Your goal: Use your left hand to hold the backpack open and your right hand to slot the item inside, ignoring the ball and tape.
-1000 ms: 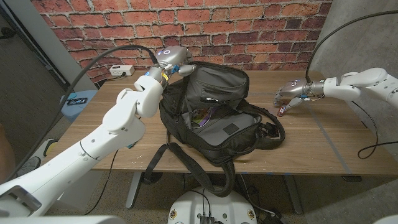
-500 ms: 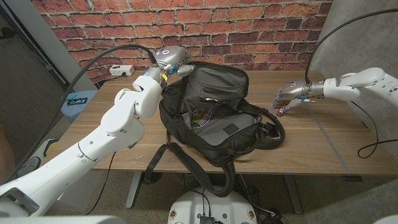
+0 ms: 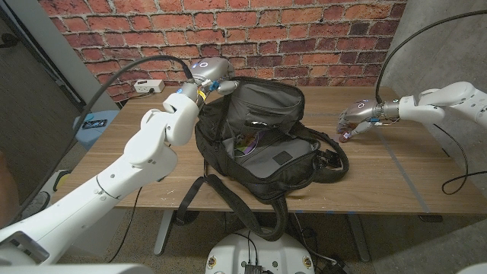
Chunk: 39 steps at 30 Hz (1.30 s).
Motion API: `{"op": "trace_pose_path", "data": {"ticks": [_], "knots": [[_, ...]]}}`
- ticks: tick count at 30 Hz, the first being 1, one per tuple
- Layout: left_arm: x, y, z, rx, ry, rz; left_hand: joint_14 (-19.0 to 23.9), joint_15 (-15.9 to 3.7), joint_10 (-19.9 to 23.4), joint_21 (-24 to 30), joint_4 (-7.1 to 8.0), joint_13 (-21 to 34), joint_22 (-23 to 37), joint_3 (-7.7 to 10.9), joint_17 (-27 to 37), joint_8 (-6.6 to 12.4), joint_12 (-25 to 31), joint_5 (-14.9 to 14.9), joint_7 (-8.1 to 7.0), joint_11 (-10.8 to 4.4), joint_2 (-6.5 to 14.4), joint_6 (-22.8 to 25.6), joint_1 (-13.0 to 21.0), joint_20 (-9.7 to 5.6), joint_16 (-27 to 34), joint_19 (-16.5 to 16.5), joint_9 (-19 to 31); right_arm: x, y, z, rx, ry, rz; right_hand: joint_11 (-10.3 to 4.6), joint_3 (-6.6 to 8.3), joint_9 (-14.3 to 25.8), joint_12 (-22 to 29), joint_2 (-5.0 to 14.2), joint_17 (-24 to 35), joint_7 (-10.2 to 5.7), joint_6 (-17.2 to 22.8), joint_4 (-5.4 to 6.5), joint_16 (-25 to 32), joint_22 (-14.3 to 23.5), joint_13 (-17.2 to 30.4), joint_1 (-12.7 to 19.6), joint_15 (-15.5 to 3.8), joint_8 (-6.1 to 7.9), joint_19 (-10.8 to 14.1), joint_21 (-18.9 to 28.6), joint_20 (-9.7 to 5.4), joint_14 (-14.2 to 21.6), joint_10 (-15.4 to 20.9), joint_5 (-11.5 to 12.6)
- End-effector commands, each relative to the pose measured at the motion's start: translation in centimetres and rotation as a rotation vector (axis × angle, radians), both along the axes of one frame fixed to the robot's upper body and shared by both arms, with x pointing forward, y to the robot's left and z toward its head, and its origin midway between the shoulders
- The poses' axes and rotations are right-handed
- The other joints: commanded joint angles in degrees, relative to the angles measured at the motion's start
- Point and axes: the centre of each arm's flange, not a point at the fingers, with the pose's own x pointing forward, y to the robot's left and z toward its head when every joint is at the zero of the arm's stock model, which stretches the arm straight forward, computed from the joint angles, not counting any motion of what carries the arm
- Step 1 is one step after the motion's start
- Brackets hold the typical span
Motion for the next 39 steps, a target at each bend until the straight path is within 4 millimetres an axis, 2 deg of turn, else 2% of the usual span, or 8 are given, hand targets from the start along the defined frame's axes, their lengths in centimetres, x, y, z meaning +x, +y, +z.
{"op": "trace_pose_path", "data": {"ticks": [1, 27, 39], "knots": [[0.1, -0.5, -0.2, -0.002, 0.006, -0.011, 0.4, 0.23, -0.1, 0.6, 0.08, 0.2, 0.0, 0.44, 0.2, 0.44, 0.4, 0.4, 0.14, -0.14, 0.0, -0.1, 0.7, -0.14, -0.2, -0.3, 0.2, -0.4, -0.3, 0.9, 0.003, 0.001, -0.018, -0.06, -0.25, 0.1, -0.1, -0.06, 0.2, 0.07, 0.1, 0.01, 0.1, 0.1, 0.1, 0.6, -8.25, -0.18, 0.0, -0.1, -3.07, 0.3, 0.2, 0.5], [-1.3, -1.1, -1.0, 0.006, -0.01, 0.01, 0.5, 0.21, -0.1, 1.5, 0.17, 0.1, -0.2, 0.45, 0.4, 0.74, 0.6, 0.3, -0.04, -0.09, 0.0, -0.3, 0.5, -0.19, -0.5, -0.7, 0.0, -0.6, -1.0, 0.6, -0.06, -0.031, 0.046, -0.21, -0.78, 0.1, -0.2, -0.07, 0.3, -0.08, 0.8, 0.21, 0.3, 0.1, 0.1, 0.6, -8.66, -0.21, 0.1, -0.2, -3.07, 0.8, 0.9, 0.7], [-1.8, -1.9, -1.2, 0.011, -0.012, 0.025, 0.7, 0.14, -0.1, 2.0, 0.05, -0.2, -0.3, 0.5, 0.5, 0.87, 0.6, 0.3, 0.09, 0.0, 0.0, -0.4, 0.6, -0.23, -0.7, -0.9, -0.1, 0.2, -1.0, 0.3, -0.085, -0.048, 0.092, -0.25, -0.99, 0.1, -0.4, -0.14, 0.3, -0.07, 0.8, 0.21, 0.2, 0.1, 0.1, 0.7, -8.68, -0.33, 0.1, -0.2, -3.11, 0.9, 0.8, 0.8]]}}
